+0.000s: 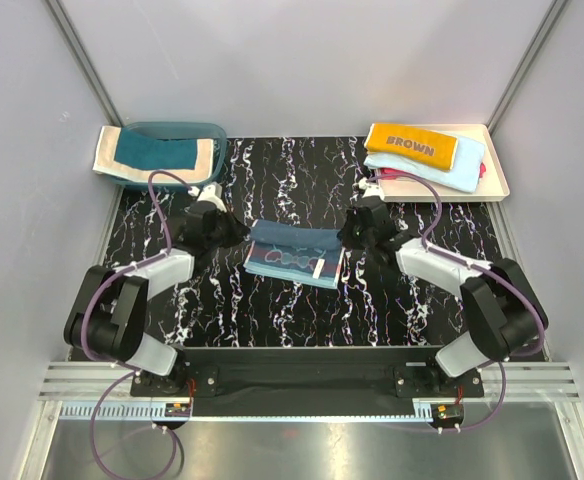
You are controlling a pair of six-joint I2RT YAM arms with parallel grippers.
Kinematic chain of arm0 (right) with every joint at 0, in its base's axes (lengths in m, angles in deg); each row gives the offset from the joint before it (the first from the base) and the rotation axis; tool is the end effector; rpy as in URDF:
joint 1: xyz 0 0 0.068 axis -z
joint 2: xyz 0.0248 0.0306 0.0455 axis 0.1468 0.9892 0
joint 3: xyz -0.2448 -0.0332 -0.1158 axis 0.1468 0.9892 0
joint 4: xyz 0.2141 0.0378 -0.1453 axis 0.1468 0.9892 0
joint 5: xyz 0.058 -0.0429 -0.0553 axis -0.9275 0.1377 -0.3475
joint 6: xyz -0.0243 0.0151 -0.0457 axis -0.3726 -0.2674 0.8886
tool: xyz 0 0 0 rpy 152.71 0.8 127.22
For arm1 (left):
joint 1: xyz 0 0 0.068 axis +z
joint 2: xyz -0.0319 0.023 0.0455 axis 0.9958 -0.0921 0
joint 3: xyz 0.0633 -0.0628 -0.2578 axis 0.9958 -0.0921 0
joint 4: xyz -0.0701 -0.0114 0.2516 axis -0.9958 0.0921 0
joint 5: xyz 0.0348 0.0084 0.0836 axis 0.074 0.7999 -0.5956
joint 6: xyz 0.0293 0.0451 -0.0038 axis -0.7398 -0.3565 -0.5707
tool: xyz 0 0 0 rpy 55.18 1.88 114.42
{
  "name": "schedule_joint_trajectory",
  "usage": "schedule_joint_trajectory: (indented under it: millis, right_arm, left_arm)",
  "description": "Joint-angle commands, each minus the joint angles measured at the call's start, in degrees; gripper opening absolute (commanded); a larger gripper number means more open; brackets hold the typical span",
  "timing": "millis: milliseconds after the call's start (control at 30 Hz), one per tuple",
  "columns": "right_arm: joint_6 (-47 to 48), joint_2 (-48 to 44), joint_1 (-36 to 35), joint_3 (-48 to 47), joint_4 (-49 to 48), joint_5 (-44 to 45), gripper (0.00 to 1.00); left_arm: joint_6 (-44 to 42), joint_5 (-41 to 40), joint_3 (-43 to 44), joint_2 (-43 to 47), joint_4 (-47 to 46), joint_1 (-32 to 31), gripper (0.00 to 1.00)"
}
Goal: Fold and stack the towels
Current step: Fold the towel
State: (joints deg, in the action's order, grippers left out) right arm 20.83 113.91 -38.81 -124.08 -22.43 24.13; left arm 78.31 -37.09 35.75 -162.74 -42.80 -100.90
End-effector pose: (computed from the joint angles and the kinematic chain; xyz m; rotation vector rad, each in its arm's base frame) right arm 0.2832 0.1620 0.2048 -0.0185 2.2504 0.4397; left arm 0.2899 -0.0891 0.1835 -0.2569 2.1584 -0.6562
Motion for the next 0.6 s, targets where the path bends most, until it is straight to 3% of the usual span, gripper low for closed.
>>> schedule_joint_trajectory:
  millis: [0,567]
  right_arm:
    - [-0.57,-4.05,-0.74,0.80,0.02,3.27,0.04]
    - [-2.77,-9.32,-4.61,6.51,-0.06,5.73,0.04]
  left_arm:
    - [-0.45,-2.10,-0.64,2.61,-2.58,-0.34,0.00]
    - [-0.88,-3.07,-3.72,4.28,-2.84,-0.60,0.00]
